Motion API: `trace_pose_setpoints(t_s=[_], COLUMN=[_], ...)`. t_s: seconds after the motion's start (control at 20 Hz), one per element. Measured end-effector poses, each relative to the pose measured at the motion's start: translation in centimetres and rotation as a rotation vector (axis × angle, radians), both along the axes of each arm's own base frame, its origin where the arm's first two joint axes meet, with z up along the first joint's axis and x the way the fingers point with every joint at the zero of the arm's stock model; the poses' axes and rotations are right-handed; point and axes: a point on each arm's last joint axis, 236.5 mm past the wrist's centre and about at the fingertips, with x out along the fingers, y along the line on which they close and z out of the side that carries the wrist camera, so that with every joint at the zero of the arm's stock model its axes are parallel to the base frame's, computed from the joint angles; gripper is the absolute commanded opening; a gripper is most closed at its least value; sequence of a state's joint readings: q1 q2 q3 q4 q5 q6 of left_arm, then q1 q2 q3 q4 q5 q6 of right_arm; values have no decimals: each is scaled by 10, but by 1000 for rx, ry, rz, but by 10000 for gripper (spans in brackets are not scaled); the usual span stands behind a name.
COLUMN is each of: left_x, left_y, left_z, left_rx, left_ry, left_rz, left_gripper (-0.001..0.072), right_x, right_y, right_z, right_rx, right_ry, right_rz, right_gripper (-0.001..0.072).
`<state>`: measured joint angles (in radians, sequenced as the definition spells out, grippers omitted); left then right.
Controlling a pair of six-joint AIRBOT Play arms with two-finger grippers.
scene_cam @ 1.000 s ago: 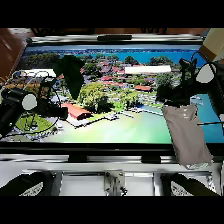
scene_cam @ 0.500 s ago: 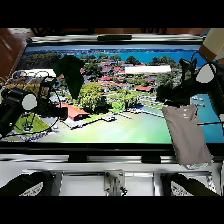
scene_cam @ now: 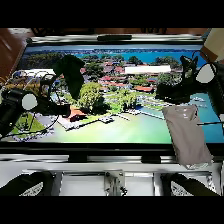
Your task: Fold the shirts.
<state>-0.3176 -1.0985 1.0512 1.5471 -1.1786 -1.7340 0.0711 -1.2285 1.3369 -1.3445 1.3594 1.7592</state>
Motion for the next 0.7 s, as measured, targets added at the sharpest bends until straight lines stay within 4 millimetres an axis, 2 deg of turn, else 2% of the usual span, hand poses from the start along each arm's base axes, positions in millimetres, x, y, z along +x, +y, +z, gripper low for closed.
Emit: trace_pose_setpoints(t_s=[0.2,0.35,0.5,0.7], left_x=[14,36,90,187], left_y=[-28,-37,-24,24], left_z=[11,21,32,27], left_rx=[-135,-188,-203,-189], left_ry=[-61,-140,-215,-256], left_rz=[17,30,98,230], left_gripper=[720,720,719,720], right_x=[1,1,0,-1], right_y=[0,0,1,2], right_z=[0,0,0,0], right_rx=[-17,-22,-22,-19], right_ry=[-17,-21,-19,-18], right_rz=[48,65,80,86], right_gripper=[506,506,506,506])
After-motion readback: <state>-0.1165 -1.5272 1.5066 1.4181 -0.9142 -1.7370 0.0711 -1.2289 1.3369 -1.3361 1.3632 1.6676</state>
